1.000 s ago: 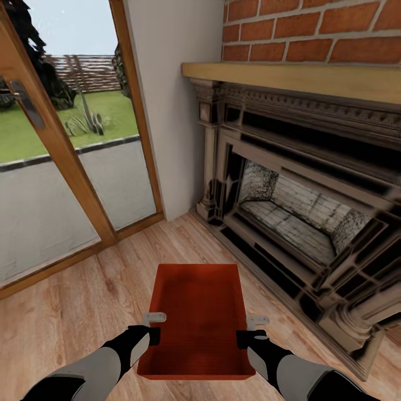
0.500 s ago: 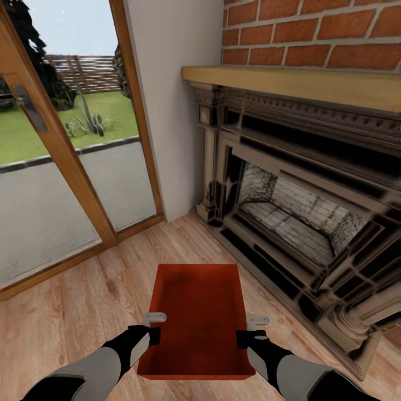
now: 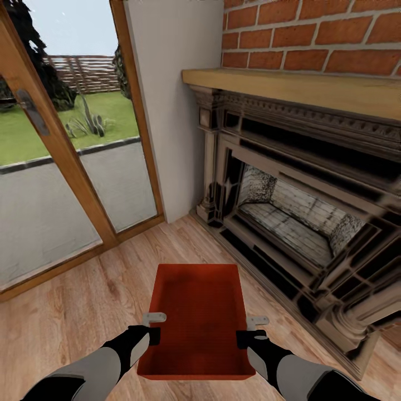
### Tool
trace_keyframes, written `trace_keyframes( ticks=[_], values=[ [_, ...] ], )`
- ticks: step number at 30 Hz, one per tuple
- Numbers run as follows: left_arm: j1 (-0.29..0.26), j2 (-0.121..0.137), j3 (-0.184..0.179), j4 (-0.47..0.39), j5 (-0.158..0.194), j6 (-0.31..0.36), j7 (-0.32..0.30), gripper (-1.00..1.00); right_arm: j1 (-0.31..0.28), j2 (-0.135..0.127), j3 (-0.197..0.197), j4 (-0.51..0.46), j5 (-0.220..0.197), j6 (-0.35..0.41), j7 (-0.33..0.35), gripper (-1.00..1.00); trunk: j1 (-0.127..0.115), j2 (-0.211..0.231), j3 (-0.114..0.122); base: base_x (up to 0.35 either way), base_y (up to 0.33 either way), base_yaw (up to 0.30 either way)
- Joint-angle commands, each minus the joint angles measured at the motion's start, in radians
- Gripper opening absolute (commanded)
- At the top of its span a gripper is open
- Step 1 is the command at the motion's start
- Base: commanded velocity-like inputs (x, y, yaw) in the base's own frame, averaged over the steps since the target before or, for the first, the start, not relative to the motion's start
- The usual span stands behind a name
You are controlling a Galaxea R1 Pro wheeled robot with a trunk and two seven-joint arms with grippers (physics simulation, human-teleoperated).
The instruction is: Move the two storage containers from the living room to the garage. In the garage, place one container on the floor and stack the other container on top of it (either order is fine).
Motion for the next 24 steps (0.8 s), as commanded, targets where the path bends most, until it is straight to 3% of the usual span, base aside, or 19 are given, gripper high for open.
trace_keyframes(
  ticks=[1,24],
  values=[
    [0.000,0.000,0.003,0.002,0.003,0.007,0.007,-1.00,-0.001,0.000,0.011,-0.002,-0.001,-0.004,0.000,-1.00,-0.004,0.007,0.002,0.000,0.000,0.000],
    [0.000,0.000,0.003,0.001,0.003,0.004,0.007,-1.00,-0.001,0.000,0.011,-0.002,-0.001,-0.004,0.000,-1.00,-0.092,0.168,0.075,0.000,0.000,0.000]
  ],
)
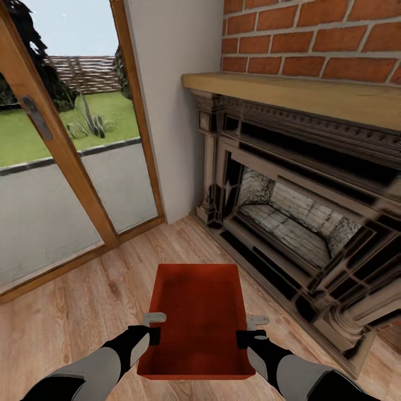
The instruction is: Move the two storage containers from the living room to the garage. In the garage, place one container on the floor and stack the other container on top of it (either order is fine).
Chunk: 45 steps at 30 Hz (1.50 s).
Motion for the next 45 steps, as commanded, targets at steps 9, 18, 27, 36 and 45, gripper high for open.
trace_keyframes(
  ticks=[9,18,27,36,45],
  values=[
    [0.000,0.000,0.004,0.001,0.002,0.005,0.007,-1.00,-0.001,-0.001,0.013,-0.001,-0.004,-0.003,0.000,-1.00,-0.034,0.062,0.027,0.000,0.000,0.000],
    [0.000,0.000,0.004,0.001,0.002,0.003,0.007,-1.00,-0.001,0.001,0.013,-0.001,-0.004,-0.003,-0.001,-1.00,-0.069,0.125,0.056,0.000,0.000,0.000],
    [0.000,0.000,0.004,0.000,0.002,0.003,0.007,-1.00,-0.001,0.001,0.013,-0.001,-0.004,-0.003,-0.001,-1.00,-0.103,0.188,0.084,0.000,0.000,0.000],
    [0.000,0.000,0.004,0.000,0.002,0.003,0.007,-1.00,-0.001,0.000,0.013,-0.001,-0.004,-0.003,-0.001,-1.00,-0.138,0.251,0.112,0.000,0.000,0.000],
    [0.000,0.000,0.004,0.001,0.002,0.003,0.007,-1.00,-0.001,-0.001,0.013,-0.001,-0.004,-0.002,-0.001,-1.00,-0.172,0.314,0.140,0.000,0.000,0.000]
  ],
)
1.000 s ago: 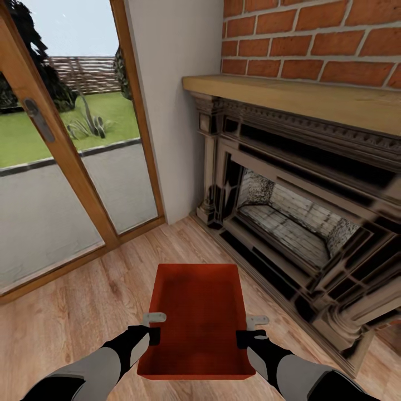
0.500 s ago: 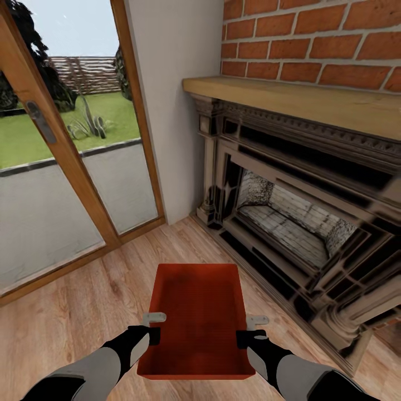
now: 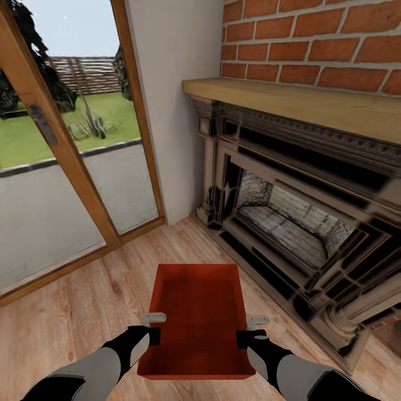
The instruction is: Move the two storage containers from the living room to the garage. In the garage, place one container on the floor and stack the other container on top of it (either order is fine).
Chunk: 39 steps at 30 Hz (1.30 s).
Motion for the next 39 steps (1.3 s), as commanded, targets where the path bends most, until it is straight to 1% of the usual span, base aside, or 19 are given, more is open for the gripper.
trace_keyframes(
  ticks=[1,5,24,39],
  values=[
    [0.000,0.000,0.004,-0.001,-0.002,0.007,0.007,-1.00,-0.001,0.000,0.014,0.001,-0.008,-0.004,0.000,-1.00,-0.003,0.006,0.002,0.000,0.000,0.000],
    [0.000,0.000,0.004,-0.001,-0.002,0.006,0.007,-1.00,-0.001,0.000,0.014,0.001,-0.008,-0.003,0.001,-1.00,-0.019,0.034,0.014,0.000,0.000,0.000],
    [0.000,0.000,0.004,-0.002,-0.002,0.003,0.007,-1.00,-0.001,0.006,0.012,0.002,-0.012,-0.002,0.001,-1.00,-0.019,0.034,0.015,0.000,0.000,0.000],
    [0.000,0.000,0.004,-0.002,-0.002,0.002,0.008,-1.00,-0.001,0.007,0.012,0.003,-0.014,-0.002,-0.001,-1.00,-0.019,0.034,0.036,0.000,0.000,0.000]
  ],
)
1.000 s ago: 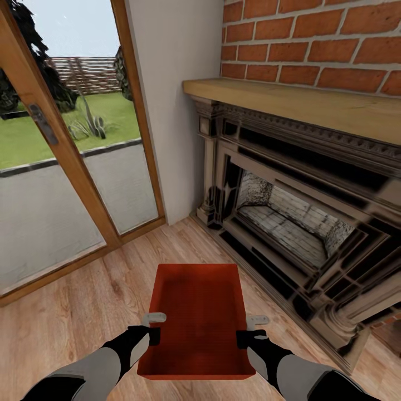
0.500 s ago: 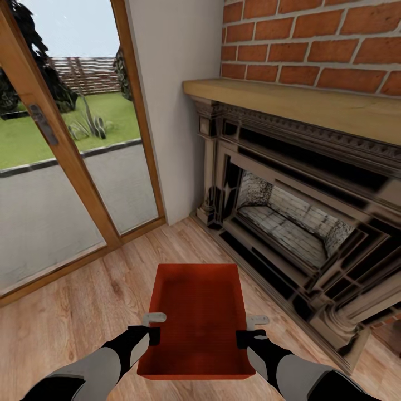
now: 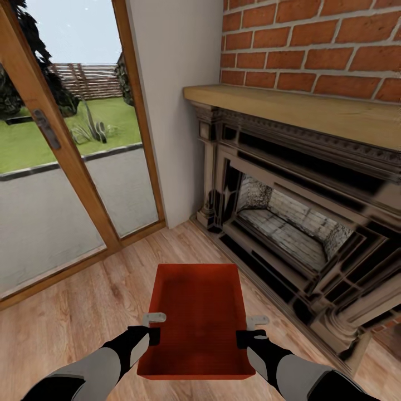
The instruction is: Move the two storage containers from the living room to the garage. In the garage, place one container on the floor and stack the other container on top of it (either order is fine).
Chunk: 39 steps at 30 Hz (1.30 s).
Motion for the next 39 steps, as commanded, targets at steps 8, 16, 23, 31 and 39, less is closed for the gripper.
trace_keyframes(
  ticks=[8,16,23,31,39],
  values=[
    [0.000,0.000,0.006,-0.004,-0.004,0.006,0.008,-1.00,-0.001,0.005,0.013,0.001,-0.017,-0.001,0.001,-1.00,0.001,-0.002,0.011,0.000,0.000,0.000],
    [0.000,-0.001,0.006,-0.004,-0.004,0.006,0.007,-1.00,-0.001,0.005,0.014,0.002,-0.017,-0.001,0.001,-1.00,0.001,-0.002,0.024,0.000,0.000,0.000],
    [0.000,-0.001,0.006,-0.004,-0.004,0.006,0.006,-1.00,-0.001,0.005,0.013,0.002,-0.017,-0.001,0.001,-1.00,0.001,-0.002,0.035,0.000,0.000,0.000],
    [0.000,0.000,0.006,-0.004,-0.004,0.006,0.006,-1.00,-0.001,0.005,0.013,0.002,-0.017,-0.001,0.001,-1.00,0.001,-0.002,0.047,0.000,0.000,0.000],
    [0.000,-0.001,0.006,-0.004,-0.004,0.006,0.006,-1.00,-0.001,0.006,0.013,0.002,-0.017,-0.001,0.001,-1.00,0.001,-0.002,0.060,0.000,0.000,0.000]
  ],
)
